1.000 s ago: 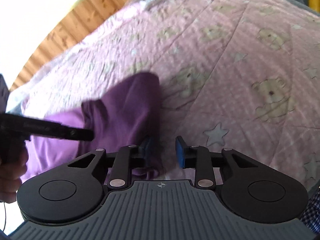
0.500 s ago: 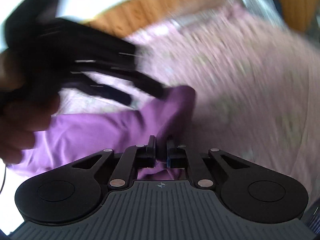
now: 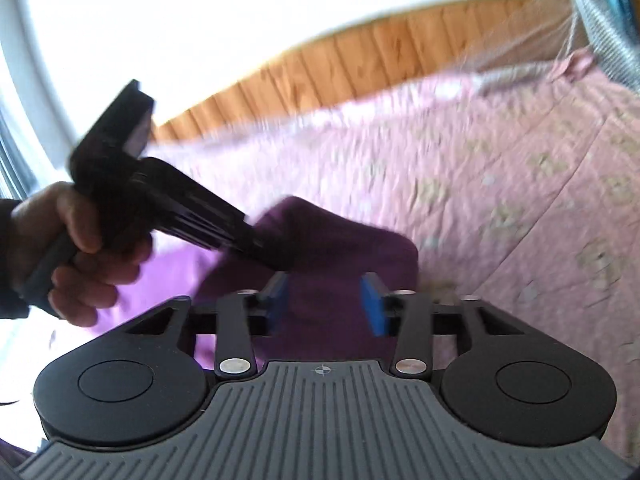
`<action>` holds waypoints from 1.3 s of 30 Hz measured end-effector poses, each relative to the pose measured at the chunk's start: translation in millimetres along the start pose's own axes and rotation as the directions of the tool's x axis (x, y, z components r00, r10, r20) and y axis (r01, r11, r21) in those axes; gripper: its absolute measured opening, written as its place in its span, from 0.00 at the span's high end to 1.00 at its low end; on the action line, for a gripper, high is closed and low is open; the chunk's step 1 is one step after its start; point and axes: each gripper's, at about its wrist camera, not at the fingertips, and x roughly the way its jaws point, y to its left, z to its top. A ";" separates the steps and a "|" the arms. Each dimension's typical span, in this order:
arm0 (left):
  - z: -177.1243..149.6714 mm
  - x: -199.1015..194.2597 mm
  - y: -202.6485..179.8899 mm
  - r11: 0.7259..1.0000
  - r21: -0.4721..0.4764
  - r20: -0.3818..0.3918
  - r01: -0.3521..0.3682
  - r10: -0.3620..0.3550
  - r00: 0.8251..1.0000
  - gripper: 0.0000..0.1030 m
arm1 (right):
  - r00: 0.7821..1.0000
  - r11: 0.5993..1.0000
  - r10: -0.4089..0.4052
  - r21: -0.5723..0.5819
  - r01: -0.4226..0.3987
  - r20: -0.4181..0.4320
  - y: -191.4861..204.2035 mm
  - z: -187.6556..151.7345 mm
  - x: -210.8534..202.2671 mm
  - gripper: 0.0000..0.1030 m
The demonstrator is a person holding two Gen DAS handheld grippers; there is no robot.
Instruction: Fold clothes
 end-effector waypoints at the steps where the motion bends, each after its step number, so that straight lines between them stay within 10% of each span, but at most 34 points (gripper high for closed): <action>1: -2.2 6.3 16.7 0.999 -0.039 0.004 0.015 -0.015 1.000 0.89 | 0.999 1.000 -0.017 -0.017 0.017 -0.042 4.3 -2.0 15.3 0.80; 6: -12.3 17.7 35.6 0.999 -0.041 0.028 0.031 -0.030 0.999 0.79 | 0.972 0.984 -0.141 -0.137 0.116 -0.189 20.8 -23.1 64.0 0.81; 18: -66.5 0.0 43.9 0.994 -0.092 0.053 0.061 -0.056 0.997 0.69 | 0.960 0.971 -0.214 -0.149 0.188 -0.180 -12.7 26.9 124.4 0.81; 22: -69.8 -3.4 40.3 0.992 -0.110 0.079 0.054 -0.045 0.996 0.70 | 0.983 0.992 -0.127 -0.001 0.128 -0.136 -41.8 33.7 116.9 0.91; 26: -73.8 -9.3 40.9 0.977 -0.173 0.128 0.122 -0.100 0.987 0.69 | 0.989 0.971 0.012 0.240 0.023 -0.145 -73.5 16.5 81.9 0.57; 33: -82.6 10.7 42.5 0.955 -0.251 0.136 0.160 -0.129 0.982 0.66 | 0.915 0.864 0.327 0.467 -0.187 -0.238 -102.7 -43.1 84.2 0.56; 35: -84.9 11.2 46.5 0.937 -0.302 0.150 0.178 -0.137 0.979 0.72 | 0.908 0.865 0.339 0.460 -0.199 -0.245 -102.6 -44.5 86.7 0.92; 39: -86.7 7.4 40.3 0.916 -0.314 0.179 0.250 -0.201 0.963 0.78 | 0.922 0.906 0.297 0.378 -0.190 -0.247 -105.1 -27.8 76.5 0.95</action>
